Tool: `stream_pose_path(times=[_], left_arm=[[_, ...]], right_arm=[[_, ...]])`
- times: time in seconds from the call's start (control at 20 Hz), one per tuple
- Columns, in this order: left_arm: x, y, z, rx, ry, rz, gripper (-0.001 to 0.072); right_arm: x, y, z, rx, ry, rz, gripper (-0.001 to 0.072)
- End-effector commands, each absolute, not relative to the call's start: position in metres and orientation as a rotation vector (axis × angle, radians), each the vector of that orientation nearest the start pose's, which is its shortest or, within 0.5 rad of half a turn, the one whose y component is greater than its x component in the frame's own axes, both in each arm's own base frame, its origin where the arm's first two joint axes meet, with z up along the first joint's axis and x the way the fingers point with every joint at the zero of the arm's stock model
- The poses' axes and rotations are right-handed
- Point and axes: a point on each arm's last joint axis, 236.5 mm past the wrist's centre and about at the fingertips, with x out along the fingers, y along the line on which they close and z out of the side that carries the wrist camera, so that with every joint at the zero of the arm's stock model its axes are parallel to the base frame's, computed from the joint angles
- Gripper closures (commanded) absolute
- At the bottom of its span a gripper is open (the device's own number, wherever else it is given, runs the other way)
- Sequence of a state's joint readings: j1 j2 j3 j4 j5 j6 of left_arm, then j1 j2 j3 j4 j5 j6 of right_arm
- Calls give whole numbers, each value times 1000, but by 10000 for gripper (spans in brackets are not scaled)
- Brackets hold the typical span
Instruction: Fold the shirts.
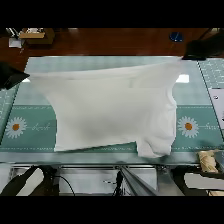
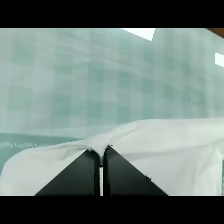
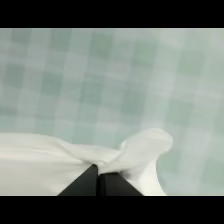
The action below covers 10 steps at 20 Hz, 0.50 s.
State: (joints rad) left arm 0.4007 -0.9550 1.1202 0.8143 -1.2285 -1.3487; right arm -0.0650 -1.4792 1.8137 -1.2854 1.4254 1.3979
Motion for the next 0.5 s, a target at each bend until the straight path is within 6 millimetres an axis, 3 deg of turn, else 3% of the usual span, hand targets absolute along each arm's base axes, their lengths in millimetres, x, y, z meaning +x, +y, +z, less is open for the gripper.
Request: stream_pose_path(times=[0.0, 0.15, 0.45], left_arm=[[430, -1, 135, -565, 734, -187, 688], [464, 9, 111, -516, 693, -148, 688], [509, 24, 64, -503, 653, -49, 687]], right_arm=[[533, 64, 144, 75, 855, 277, 687], [566, 75, 130, 94, 779, 262, 687], [609, 69, 65, 168, 780, 200, 688]])
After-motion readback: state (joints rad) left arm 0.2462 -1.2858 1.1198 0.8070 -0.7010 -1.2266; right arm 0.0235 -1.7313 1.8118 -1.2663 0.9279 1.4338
